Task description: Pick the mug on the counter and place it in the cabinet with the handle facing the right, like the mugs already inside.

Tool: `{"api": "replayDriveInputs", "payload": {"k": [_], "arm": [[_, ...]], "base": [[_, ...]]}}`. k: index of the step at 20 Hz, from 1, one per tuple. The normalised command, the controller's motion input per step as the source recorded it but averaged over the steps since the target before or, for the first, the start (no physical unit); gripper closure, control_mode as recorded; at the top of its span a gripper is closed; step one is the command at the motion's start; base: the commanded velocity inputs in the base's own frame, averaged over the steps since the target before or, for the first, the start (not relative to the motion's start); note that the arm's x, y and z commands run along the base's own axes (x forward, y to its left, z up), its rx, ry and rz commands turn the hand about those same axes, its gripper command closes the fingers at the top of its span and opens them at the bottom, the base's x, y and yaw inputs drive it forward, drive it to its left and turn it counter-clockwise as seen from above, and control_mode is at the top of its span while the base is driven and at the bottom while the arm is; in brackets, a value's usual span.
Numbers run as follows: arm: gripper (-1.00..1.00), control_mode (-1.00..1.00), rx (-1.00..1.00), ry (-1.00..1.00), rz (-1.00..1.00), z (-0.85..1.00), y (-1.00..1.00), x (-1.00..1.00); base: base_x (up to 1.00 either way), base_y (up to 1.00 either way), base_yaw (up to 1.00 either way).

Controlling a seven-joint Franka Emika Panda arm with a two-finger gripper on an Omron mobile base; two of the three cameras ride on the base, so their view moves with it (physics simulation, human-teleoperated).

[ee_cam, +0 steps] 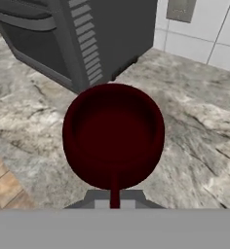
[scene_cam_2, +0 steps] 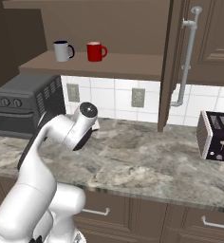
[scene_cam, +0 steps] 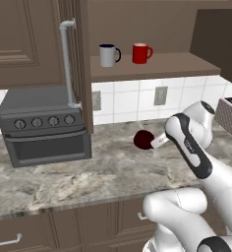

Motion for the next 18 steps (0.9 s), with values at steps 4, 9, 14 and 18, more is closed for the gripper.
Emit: {"api": "replayDriveInputs", "payload": {"k": [4, 9, 14, 18], "arm": [[1.0, -1.0, 0.0, 0.03, 0.02, 0.1, 0.08, 0.01], [1.0, -1.0, 0.0, 0.1, 0.08, 0.22, 0.16, 0.03], [1.0, -1.0, 0.0, 0.03, 0.12, 0.12, 0.33, 0.08], [1.0, -1.0, 0.0, -0.03, 0.05, 0.08, 0.21, -0.04]], "base": [[0.0, 0.0, 0.0], [0.0, 0.0, 0.0], [0.0, 0.0, 0.0], [0.0, 0.0, 0.0]]}}
